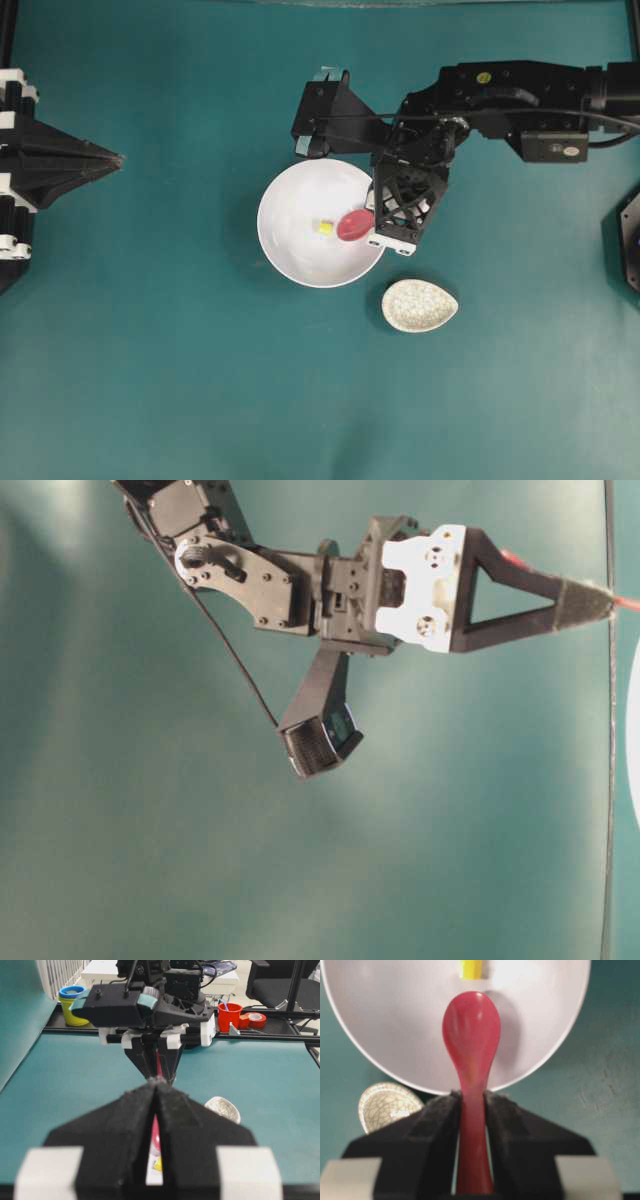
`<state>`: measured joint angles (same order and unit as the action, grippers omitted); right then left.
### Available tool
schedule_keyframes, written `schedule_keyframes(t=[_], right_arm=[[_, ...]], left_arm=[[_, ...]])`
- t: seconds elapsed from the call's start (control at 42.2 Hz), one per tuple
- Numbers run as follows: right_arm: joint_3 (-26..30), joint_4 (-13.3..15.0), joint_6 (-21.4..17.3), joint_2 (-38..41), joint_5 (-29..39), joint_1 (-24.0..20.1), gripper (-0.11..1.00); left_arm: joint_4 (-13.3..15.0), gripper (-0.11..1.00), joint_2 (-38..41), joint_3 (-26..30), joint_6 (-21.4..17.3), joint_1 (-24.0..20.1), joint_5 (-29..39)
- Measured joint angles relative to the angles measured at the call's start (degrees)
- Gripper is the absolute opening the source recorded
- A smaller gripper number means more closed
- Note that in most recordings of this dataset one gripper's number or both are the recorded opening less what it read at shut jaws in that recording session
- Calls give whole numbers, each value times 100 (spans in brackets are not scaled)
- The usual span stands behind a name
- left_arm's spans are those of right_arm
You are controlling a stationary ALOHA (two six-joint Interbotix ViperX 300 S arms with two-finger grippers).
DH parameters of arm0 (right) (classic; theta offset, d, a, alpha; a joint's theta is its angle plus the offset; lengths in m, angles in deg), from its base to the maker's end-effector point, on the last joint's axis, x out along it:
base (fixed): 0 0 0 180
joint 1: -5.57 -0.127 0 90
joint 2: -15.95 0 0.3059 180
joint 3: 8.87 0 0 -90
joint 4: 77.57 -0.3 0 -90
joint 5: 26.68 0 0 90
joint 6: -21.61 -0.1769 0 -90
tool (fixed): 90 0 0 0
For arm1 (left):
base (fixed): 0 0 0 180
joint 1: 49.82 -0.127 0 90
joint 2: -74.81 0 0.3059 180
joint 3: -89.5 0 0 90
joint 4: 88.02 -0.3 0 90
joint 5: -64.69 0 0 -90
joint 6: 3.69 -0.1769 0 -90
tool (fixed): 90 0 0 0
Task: Scoop the yellow hexagonal prism block from the bowl with a spoon using the right arm.
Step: 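Drag the spoon across the bowl floor under the yellow block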
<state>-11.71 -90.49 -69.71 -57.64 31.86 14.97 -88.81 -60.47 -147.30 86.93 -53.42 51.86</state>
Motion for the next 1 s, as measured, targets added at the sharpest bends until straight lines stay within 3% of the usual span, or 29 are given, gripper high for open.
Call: schedule_keyframes(t=[0.995], right_arm=[[-9, 0, 105, 237, -729, -62, 22]], left_arm=[[0, 0, 0, 0, 0, 0, 0]])
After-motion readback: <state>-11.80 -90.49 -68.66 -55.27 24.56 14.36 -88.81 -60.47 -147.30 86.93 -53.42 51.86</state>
